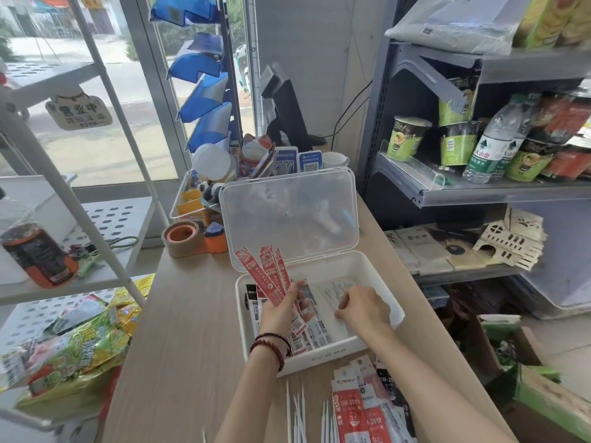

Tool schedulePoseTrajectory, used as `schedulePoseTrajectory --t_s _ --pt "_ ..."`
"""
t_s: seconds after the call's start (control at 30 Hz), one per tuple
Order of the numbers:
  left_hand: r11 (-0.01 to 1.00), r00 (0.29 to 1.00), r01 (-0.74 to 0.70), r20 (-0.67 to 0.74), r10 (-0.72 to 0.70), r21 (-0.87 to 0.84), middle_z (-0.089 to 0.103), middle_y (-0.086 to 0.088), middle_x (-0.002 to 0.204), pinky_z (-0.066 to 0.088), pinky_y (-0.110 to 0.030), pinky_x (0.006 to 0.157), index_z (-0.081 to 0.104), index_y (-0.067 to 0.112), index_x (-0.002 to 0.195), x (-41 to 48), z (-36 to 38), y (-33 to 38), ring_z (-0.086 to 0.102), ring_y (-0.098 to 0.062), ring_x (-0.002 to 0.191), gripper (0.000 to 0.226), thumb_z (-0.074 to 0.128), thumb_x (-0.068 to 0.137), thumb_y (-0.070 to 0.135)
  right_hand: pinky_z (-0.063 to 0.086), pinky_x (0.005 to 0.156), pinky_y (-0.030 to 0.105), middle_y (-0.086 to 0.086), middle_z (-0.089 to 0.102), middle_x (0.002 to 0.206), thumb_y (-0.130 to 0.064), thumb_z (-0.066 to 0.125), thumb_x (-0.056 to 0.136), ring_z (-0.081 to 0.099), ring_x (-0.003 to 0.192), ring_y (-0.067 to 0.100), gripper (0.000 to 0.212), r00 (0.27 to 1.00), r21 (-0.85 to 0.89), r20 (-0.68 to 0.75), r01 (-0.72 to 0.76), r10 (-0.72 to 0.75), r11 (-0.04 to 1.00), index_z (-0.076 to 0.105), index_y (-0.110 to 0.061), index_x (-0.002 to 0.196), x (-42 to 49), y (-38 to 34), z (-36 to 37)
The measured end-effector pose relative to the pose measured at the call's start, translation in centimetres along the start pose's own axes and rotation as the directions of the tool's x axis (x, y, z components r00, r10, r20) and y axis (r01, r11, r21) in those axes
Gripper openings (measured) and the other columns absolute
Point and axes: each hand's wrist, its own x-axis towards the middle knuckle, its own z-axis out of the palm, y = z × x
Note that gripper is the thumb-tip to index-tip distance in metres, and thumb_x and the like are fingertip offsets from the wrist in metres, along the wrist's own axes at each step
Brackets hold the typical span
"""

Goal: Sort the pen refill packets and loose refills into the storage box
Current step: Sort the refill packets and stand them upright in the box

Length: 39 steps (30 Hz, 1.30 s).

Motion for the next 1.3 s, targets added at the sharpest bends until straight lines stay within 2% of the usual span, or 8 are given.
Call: schedulePoseTrajectory --t_s 0.33,0.43,0.57,0.7,0.87,1.0,1.13,1.3 --pt "0.978 0.985 0.149 0.105 -0.134 -0.145 0.07 -0.011 0.086 0.06 -0.037 0.063 0.061 0.002 0.109 -0.6 -1.0 1.8 0.07 -0.021 0.071 0.019 0.054 0.092 0.004 0.048 0.074 0.027 -0.005 0.072 0.104 -0.02 0.068 0.085 0.066 0.098 0.018 0.016 1.0 -0.038 0.006 0.019 -0.019 0.999 0.072 -0.026 0.099 -0.5 -0.4 -0.7" --pt "0.974 0.984 0.152 0.118 -0.133 -0.168 0.074 -0.011 0.084 0.061 -0.039 0.065 0.06 0.004 0.109 -1.1 -1.6 1.5 0.072 -0.022 0.077 0.021 0.057 0.088 -0.001 0.05 0.073 0.027 -0.011 0.07 0.099 -0.035 0.069 0.087 0.065 0.094 0.012 0.012 0.997 0.122 0.014 0.068 -0.071 0.99 0.069 -0.029 0.096 -1.0 -0.4 -1.0" --pt "0.993 0.987 0.058 0.155 -0.042 -0.105 0.075 -0.008 0.086 0.06 -0.037 0.071 0.061 0.006 0.106 -1.3 -2.0 1.4 0.073 -0.02 0.082 0.028 0.066 0.078 0.005 0.048 0.065 0.019 -0.011 0.072 0.088 -0.053 0.065 0.085 0.066 0.078 0.007 0.033 0.965 0.476 0.108 0.161 -0.239 0.865 0.07 -0.021 0.093 -2.2 -0.8 -1.9" --pt "0.998 0.989 -0.053 0.139 0.058 -0.038 0.072 -0.011 0.1 0.06 -0.034 0.071 0.063 0.007 0.106 -1.2 -2.1 1.1 0.072 -0.018 0.087 0.019 0.061 0.087 0.006 0.043 0.056 0.006 -0.008 0.076 0.086 -0.046 0.074 0.079 0.066 0.069 -0.005 0.033 0.896 0.612 0.22 0.18 -0.385 0.77 0.073 -0.017 0.093 -3.5 -1.6 -2.8" --pt "0.994 0.993 -0.089 0.09 0.083 0.063 0.073 -0.008 0.102 0.055 -0.046 0.086 0.068 0.013 0.106 -0.9 -2.3 1.1 0.07 -0.019 0.096 0.026 0.072 0.081 0.018 0.056 0.086 0.03 -0.006 0.076 0.086 -0.047 0.084 0.067 0.071 0.085 0.007 0.033 0.884 0.564 0.255 0.194 -0.393 0.803 0.074 -0.026 0.091 -3.0 -2.5 -1.4" --pt "0.998 0.995 -0.059 0.08 0.058 0.01 0.073 -0.009 0.103 0.054 -0.047 0.088 0.065 0.008 0.113 -1.0 -2.4 1.1 0.07 -0.019 0.095 0.029 0.067 0.085 0.013 0.055 0.088 0.027 -0.007 0.075 0.092 -0.041 0.081 0.073 0.069 0.089 0.007 0.031 0.865 0.565 0.3 0.178 -0.402 0.806 0.074 -0.023 0.098 -2.7 -2.7 -1.8" --pt "0.995 0.994 -0.092 0.055 0.09 0.025 0.072 -0.009 0.103 0.048 -0.049 0.097 0.065 0.012 0.108 -1.1 -2.5 0.9 0.068 -0.021 0.1 0.018 0.058 0.091 0.01 0.05 0.076 0.023 -0.005 0.075 0.089 -0.032 0.078 0.079 0.065 0.082 0.008 0.018 0.839 0.525 0.353 0.188 -0.414 0.83 0.075 -0.024 0.096 -1.9 -2.0 -2.9" --pt "0.994 0.994 -0.109 -0.008 0.109 0.016 0.07 -0.012 0.107 0.049 -0.048 0.096 0.067 0.009 0.102 -1.0 -2.3 1.0 0.068 -0.023 0.099 0.016 0.065 0.086 0.011 0.054 0.08 0.025 -0.012 0.072 0.09 -0.031 0.077 0.081 0.065 0.084 0.003 0.011 0.948 0.386 0.217 0.137 -0.234 0.912 0.074 -0.028 0.091 -0.6 0.4 -1.7"
